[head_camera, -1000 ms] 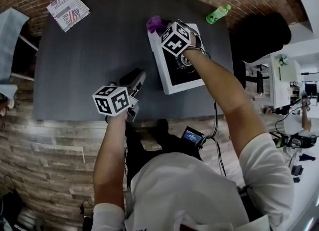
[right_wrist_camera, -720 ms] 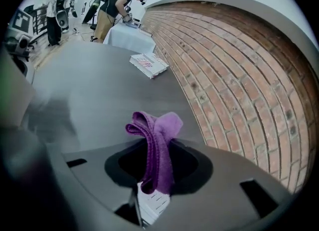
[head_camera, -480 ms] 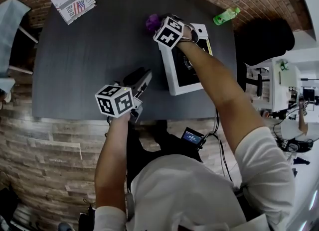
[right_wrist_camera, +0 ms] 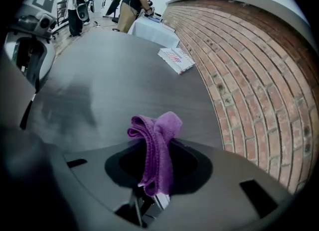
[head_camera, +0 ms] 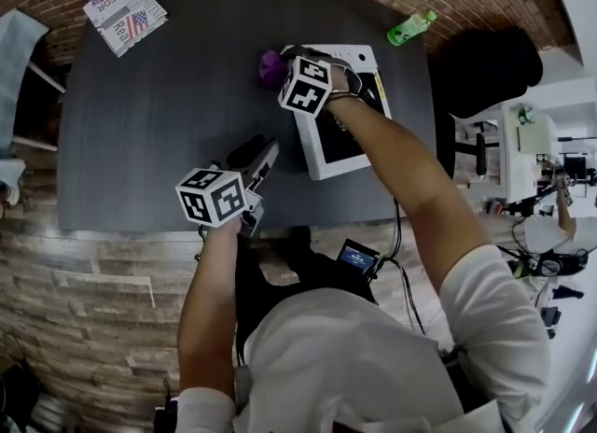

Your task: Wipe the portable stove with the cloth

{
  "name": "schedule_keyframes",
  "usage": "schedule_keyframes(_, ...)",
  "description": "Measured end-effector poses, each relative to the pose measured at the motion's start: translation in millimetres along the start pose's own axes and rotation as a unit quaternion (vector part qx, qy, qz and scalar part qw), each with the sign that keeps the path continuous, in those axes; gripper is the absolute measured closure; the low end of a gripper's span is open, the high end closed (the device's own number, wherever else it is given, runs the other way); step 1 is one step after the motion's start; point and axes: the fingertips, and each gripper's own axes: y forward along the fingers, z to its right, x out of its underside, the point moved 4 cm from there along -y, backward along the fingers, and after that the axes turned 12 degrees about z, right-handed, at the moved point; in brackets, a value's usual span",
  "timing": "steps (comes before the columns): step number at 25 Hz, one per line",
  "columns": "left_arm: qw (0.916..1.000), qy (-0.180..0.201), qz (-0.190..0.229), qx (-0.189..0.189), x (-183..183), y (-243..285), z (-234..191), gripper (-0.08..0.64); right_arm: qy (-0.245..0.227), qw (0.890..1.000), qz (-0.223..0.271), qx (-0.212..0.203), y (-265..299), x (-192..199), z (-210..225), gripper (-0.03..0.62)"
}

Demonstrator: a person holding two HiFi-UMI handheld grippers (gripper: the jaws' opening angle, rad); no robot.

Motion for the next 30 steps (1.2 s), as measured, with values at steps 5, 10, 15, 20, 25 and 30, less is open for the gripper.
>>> schedule_keyframes(5, 1.0, 0.002, -0.004, 0.007, 1, 4, 6, 0.442, -0.021, 1.0, 0.018, -0.004, -11, 3, -16, 0.472)
schedule_keyframes(10, 0.9998, 0.009, -0.01, 0.015, 1, 10, 13, 0.442, -0.028, 0.999, 0.03, -0.009, -25, 7, -25, 0.471)
schedule_keyframes(15, 0.9995, 0.015, -0.017, 0.022, 4, 14, 21, 0.442, -0.017, 0.998, 0.048, -0.022, -36, 13, -38, 0.471)
schedule_keyframes(20, 0.9992, 0.018, -0.024, 0.027, 7, 15, 27, 0.442, -0.011, 0.998, 0.058, -0.025, -42, 19, -48, 0.471)
schedule_keyframes(25, 0.9991, 0.021, -0.026, 0.028, 9, 15, 31, 0.442, 0.005, 0.998, 0.058, -0.022, -47, 23, -47, 0.471)
schedule_keyframes(30, 0.9989, 0.021, -0.027, 0.03, 12, 14, 34, 0.442, 0.018, 0.998, 0.061, -0.016, -53, 29, -48, 0.469)
